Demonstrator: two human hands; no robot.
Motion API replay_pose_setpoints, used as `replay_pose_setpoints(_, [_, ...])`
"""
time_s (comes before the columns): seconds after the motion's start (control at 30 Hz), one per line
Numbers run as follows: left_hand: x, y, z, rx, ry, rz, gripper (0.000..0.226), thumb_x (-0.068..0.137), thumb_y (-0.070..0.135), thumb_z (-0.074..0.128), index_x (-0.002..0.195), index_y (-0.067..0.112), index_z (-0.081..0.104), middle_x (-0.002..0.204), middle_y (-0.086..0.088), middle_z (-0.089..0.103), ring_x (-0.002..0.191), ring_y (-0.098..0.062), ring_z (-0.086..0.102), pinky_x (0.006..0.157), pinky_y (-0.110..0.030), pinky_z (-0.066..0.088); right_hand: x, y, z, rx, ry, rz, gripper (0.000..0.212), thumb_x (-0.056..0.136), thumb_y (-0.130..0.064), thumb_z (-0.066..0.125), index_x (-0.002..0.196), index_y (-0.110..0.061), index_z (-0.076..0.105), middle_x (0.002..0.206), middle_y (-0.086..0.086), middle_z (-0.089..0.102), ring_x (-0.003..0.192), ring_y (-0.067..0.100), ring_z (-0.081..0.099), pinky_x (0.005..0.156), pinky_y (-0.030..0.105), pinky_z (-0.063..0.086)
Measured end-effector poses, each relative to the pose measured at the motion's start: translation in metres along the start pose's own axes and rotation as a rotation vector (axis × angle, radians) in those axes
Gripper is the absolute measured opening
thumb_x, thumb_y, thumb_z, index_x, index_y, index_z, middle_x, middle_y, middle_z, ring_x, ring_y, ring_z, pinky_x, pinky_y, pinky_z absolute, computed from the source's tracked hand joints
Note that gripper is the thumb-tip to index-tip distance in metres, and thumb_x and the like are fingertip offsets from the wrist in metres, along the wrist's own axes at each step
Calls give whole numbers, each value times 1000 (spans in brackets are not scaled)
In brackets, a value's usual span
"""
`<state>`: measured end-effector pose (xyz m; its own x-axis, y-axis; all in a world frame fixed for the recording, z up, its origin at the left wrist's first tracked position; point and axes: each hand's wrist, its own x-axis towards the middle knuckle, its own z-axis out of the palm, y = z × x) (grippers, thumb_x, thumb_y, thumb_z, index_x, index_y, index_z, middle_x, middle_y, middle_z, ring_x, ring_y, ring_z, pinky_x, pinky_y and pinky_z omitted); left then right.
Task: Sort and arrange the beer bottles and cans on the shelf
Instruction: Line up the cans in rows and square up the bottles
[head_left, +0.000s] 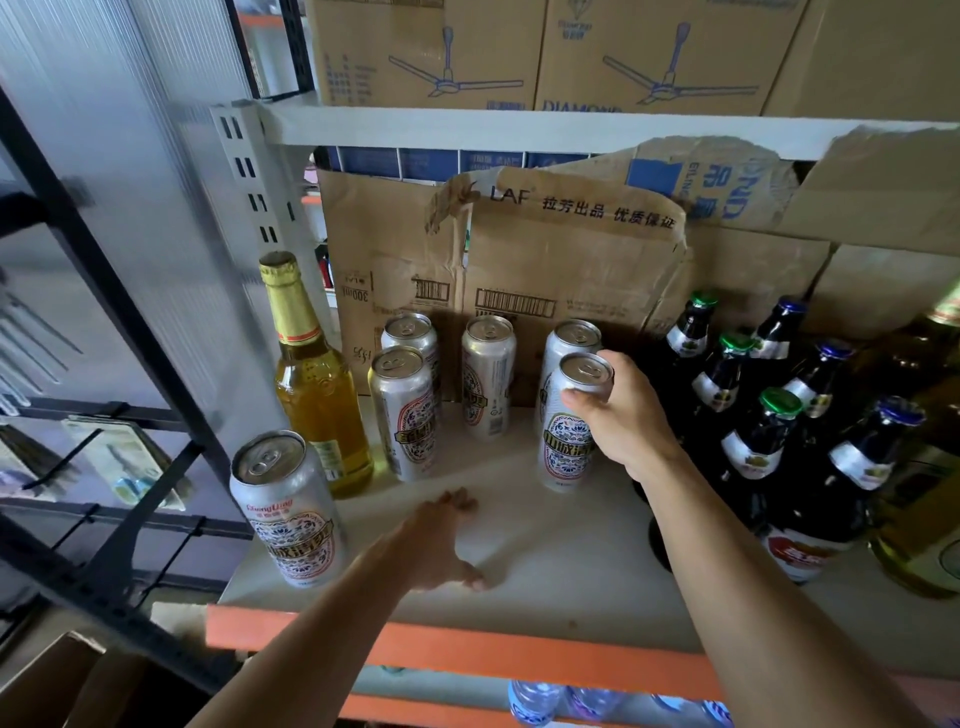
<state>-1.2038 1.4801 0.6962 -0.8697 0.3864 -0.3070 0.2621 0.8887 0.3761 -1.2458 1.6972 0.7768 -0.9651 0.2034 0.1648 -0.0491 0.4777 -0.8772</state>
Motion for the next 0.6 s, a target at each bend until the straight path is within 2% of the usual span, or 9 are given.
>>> replay_pose_setpoints(0.1, [0, 1, 0, -20, 8, 7, 102, 74, 40, 79, 152, 11, 20, 162, -6, 9, 148, -17, 11, 115, -23, 9, 0, 1, -1, -42, -40, 3, 49, 84, -16, 71, 129, -18, 51, 116, -2, 63, 106, 17, 60, 96, 33, 46])
replay_pose_setpoints(0.4, [-1, 6, -1, -19, 13, -36, 104, 72, 39, 80, 152, 12, 20, 162, -6, 9, 149, -18, 10, 117, -26, 9, -4, 6, -1, -20, -22, -2, 55, 82, -18, 75, 131, -17, 50, 122, 1, 63, 111, 18, 60, 97, 31, 45])
replay_pose_setpoints(0.6, [-6, 9, -1, -12, 6, -57, 103, 75, 38, 78, 153, 13, 15, 162, -6, 4, 149, -18, 6, 117, -27, 8, -5, 6, 3, -22, 35, -5, 56, 81, -23, 75, 131, -20, 49, 121, 0, 64, 112, 22, 61, 100, 43, 46])
